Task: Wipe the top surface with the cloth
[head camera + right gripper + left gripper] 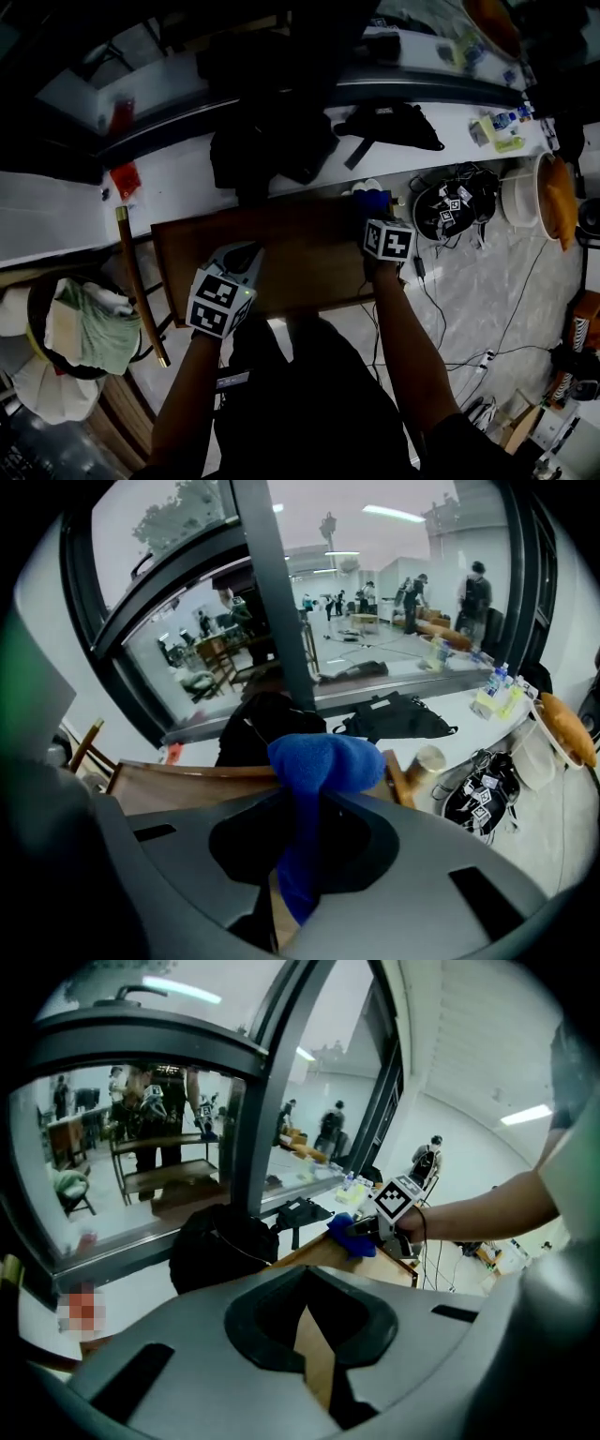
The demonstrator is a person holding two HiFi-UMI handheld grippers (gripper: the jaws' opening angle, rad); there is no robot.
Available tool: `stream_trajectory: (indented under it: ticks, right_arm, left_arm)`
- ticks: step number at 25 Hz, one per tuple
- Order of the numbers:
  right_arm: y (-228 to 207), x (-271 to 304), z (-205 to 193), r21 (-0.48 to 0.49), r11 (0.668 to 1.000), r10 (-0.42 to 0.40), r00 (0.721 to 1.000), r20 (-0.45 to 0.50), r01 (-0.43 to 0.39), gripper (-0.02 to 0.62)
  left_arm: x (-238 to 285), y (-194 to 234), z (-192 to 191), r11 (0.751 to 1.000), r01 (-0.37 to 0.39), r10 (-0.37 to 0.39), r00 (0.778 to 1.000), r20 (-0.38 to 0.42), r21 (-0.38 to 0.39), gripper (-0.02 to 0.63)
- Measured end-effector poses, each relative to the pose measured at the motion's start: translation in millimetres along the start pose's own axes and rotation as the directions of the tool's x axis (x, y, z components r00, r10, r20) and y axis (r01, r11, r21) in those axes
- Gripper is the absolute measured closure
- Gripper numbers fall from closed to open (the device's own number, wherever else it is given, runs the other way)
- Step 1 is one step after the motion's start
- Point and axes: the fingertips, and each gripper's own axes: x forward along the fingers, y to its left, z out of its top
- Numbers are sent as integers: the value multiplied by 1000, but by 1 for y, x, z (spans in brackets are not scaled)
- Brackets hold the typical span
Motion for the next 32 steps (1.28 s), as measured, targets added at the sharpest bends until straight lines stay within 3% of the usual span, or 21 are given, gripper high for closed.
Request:
stream_trajectory:
  ticks: [6,9,12,17,23,32]
  right_arm:
    - [164,-8,-22,-28,974,224,975,11,-224,526]
    - [267,-6,-38,-99,931,351,936,-24,-352,526]
    - [365,-3,-58,-180,867,458,886,-76,-464,526]
    - [477,10,-70,-197,804,552,827,-105,-561,526]
    - [535,33,-71,-196,797,561,820,-112,-572,526]
    - [539,60,-85,-202,817,519,841,-152,-540,526]
  left_arm:
    - [-84,57,-19,993,-104,106,994,39,-48,595]
    - [-129,81,-36,984,-154,159,986,54,-85,595]
    - [-172,100,-57,973,-194,204,977,67,-129,595]
    - [-224,120,-95,958,-231,243,969,54,-167,595]
    - [-249,132,-124,948,-244,258,965,45,-204,595]
    - [-247,133,-129,956,-230,239,971,29,-184,595]
